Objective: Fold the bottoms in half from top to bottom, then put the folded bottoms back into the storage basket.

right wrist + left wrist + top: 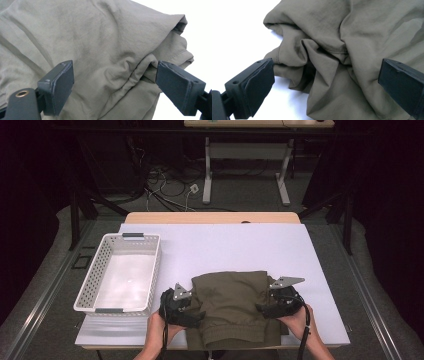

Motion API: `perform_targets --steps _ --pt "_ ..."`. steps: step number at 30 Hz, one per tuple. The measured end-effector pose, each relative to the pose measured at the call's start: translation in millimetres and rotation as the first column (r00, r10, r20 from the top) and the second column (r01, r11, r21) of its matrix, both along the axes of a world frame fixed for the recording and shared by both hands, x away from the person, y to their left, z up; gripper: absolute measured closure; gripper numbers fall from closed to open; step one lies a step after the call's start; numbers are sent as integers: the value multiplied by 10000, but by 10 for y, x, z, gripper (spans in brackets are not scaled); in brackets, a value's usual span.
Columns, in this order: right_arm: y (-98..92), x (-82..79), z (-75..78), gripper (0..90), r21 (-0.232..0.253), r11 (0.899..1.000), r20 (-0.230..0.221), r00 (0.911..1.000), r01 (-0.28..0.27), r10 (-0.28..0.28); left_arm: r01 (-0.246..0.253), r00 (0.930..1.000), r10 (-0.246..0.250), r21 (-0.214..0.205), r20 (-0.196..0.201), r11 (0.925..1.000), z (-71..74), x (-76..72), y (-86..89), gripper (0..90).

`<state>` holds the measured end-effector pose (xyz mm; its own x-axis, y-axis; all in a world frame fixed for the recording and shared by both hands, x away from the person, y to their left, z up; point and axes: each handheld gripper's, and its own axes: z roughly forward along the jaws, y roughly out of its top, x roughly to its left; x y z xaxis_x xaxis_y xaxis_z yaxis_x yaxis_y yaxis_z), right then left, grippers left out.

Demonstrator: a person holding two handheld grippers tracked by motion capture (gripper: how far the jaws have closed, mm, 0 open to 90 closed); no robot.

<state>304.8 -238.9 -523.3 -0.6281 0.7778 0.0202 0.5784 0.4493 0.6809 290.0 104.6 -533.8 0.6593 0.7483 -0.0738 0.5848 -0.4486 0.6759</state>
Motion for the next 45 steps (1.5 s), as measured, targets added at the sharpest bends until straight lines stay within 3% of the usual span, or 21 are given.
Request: perform_targets --steps 5,10,15,18,22,29,31,36,38,41,42,45 --pt "-7 8 -12 141 34 10000 -25 10000 73 -73 -333 9994 331 -115 -133 9994 -15 -13 29 0" --pt "4 20 -11 117 -49 9997 -145 9996 260 -260 -606 9962 588 -252 -648 9978 -85 -29 60 0" --pt "-42 37 -41 74 -245 9979 -302 9977 596 -603 -471 9908 407 -467 -1288 9978 -162 29 -19 0" --pt "-100 60 -85 58 -216 9956 -592 9940 912 -923 -425 9867 333 -547 -1593 9976 -214 71 -70 0" --pt "-124 78 -121 42 -249 9941 -916 9900 1059 -1077 -463 9869 372 -549 -1571 9974 -209 82 -100 0" --pt "-113 151 -222 49 -151 9915 -1940 9724 1294 -1298 -448 9827 301 -769 -1829 9960 -195 127 -108 0" --pt "-101 159 -251 73 -157 9908 -2078 9689 1344 -1347 -431 9823 273 -819 -1851 9957 -189 132 -124 0" --pt "-90 131 -240 288 -12 9903 -1607 9774 1388 -1371 -452 9832 244 -1116 -1811 9927 -191 150 -171 45" --pt "-98 129 -239 436 395 9893 -1544 9791 1402 -1326 -289 9852 59 -1320 -1714 9908 -187 143 -186 143" --pt "-76 124 -246 528 558 9901 -1496 9816 1285 -1189 -69 9873 -168 -1488 -1577 9888 -192 123 -220 255" --pt "-71 118 -254 541 836 9880 -1600 9803 1300 -1155 14 9878 -249 -1506 -1538 9886 -192 122 -224 295" --pt "-34 102 -261 604 862 9888 -1588 9815 1218 -1070 162 9887 -407 -1676 -1440 9857 -196 123 -238 405"
